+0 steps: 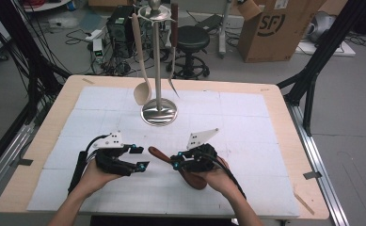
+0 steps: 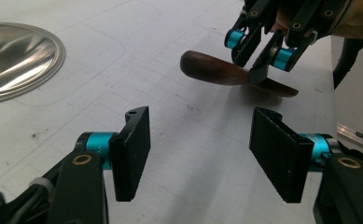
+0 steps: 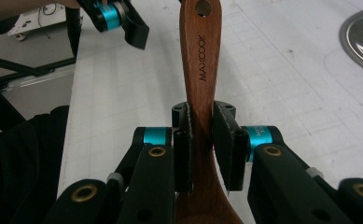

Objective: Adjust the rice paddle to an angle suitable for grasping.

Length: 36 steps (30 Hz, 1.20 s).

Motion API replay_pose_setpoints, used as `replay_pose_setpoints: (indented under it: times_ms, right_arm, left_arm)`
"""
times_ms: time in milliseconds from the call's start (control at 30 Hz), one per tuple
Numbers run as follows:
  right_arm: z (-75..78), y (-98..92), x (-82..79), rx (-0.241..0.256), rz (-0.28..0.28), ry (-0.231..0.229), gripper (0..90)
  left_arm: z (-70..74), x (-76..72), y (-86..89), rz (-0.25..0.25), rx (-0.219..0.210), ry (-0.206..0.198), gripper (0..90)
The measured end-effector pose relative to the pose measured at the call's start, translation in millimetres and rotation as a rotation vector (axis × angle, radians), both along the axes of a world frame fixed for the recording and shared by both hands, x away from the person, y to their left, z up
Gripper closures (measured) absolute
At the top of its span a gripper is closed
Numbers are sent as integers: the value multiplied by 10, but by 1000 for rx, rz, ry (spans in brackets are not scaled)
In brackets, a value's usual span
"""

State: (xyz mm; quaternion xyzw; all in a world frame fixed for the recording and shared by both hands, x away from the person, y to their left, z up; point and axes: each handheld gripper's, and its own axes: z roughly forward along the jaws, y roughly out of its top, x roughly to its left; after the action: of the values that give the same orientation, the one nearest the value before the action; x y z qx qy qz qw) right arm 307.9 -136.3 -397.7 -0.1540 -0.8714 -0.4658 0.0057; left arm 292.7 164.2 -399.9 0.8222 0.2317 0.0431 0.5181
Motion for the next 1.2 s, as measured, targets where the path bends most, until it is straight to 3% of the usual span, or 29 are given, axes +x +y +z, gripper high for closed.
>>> replay_pose_setpoints:
  times_ms: [500,1000,1200]
  right_arm:
    - [18,221,16,8,24,-2,782]
    - [4,237,21,19,21,11,767]
    - [-15,243,39,17,23,38,705]
  left_arm:
    - [6,-26,-37,-51,-3,-4,547]
    - [11,-27,-38,-49,2,-8,561]
    - [14,-27,-39,-53,-3,-9,560]
